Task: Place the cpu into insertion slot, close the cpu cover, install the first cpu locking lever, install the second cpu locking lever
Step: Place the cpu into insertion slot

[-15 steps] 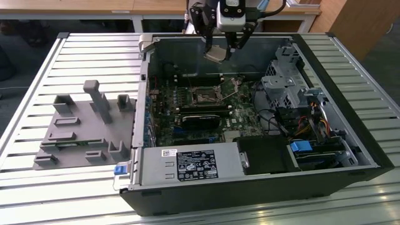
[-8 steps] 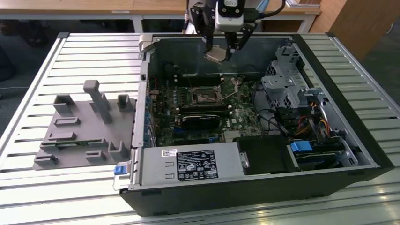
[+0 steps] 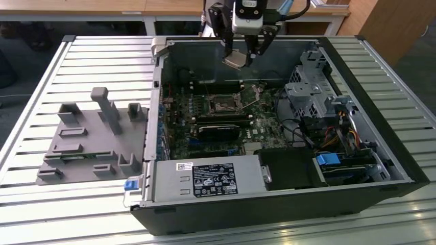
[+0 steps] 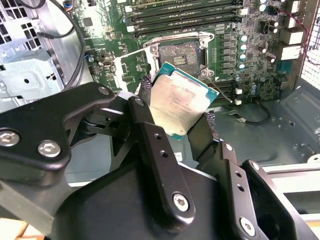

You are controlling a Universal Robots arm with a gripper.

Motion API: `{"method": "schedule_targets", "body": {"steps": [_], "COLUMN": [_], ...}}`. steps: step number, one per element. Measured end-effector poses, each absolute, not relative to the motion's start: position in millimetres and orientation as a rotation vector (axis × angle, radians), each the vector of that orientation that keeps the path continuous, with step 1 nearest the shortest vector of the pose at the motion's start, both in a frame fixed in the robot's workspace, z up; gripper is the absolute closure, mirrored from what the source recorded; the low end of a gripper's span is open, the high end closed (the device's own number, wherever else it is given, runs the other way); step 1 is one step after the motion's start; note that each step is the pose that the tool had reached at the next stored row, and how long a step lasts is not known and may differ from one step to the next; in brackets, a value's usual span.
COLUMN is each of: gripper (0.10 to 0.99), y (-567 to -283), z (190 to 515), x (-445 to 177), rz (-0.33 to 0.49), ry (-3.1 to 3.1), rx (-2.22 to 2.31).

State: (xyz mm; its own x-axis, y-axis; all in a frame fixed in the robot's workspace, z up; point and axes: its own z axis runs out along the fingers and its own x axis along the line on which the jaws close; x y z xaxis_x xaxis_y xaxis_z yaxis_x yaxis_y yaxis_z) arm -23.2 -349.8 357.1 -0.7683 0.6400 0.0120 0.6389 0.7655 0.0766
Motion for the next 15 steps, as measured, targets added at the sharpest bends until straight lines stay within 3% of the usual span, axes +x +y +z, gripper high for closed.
{"method": "schedule_targets", "body": {"steps": [15], "gripper": [0.545], "y": [-349.8], "z": [356.1], "x": [-23.3], "rz": [0.112], "ry": [2.89], "rx": [1.178]}}
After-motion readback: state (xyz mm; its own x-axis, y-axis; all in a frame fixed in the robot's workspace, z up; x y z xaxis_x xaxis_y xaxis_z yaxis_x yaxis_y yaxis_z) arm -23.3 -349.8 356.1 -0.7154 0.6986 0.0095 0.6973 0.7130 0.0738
